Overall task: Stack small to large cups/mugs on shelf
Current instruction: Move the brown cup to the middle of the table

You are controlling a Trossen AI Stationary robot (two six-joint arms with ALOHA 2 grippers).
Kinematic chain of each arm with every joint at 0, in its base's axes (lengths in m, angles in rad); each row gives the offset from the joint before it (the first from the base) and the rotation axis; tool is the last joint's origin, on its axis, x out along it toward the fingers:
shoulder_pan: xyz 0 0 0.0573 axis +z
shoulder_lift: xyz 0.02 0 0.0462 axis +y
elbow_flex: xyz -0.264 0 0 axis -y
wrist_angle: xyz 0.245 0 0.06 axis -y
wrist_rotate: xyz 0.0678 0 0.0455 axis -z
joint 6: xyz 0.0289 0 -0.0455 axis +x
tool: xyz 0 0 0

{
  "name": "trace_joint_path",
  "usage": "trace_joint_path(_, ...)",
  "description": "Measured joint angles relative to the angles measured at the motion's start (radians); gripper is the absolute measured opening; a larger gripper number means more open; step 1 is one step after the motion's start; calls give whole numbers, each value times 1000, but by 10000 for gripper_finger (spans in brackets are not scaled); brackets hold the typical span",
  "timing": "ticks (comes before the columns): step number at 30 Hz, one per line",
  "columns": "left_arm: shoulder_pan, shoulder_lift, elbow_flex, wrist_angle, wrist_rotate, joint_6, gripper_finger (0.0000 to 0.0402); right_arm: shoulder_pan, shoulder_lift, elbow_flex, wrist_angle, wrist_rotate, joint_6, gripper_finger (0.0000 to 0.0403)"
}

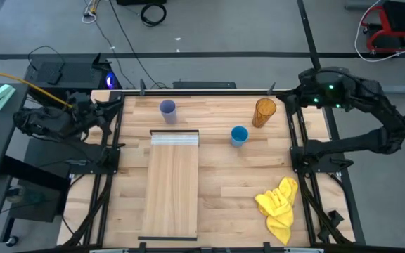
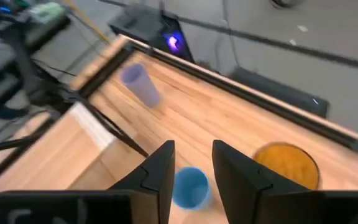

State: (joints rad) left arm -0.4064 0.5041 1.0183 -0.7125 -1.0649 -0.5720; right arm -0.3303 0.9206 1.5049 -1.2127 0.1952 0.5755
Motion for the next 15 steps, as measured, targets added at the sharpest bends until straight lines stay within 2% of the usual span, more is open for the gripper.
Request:
trace_joint_path(6, 53, 1, -1, -165, 61, -113, 96, -22, 88, 11, -111, -53, 77, 119)
trace_joint_path(15, 145, 53, -6, -238, 166, -132, 96, 7, 246, 10, -176, -78, 102, 119)
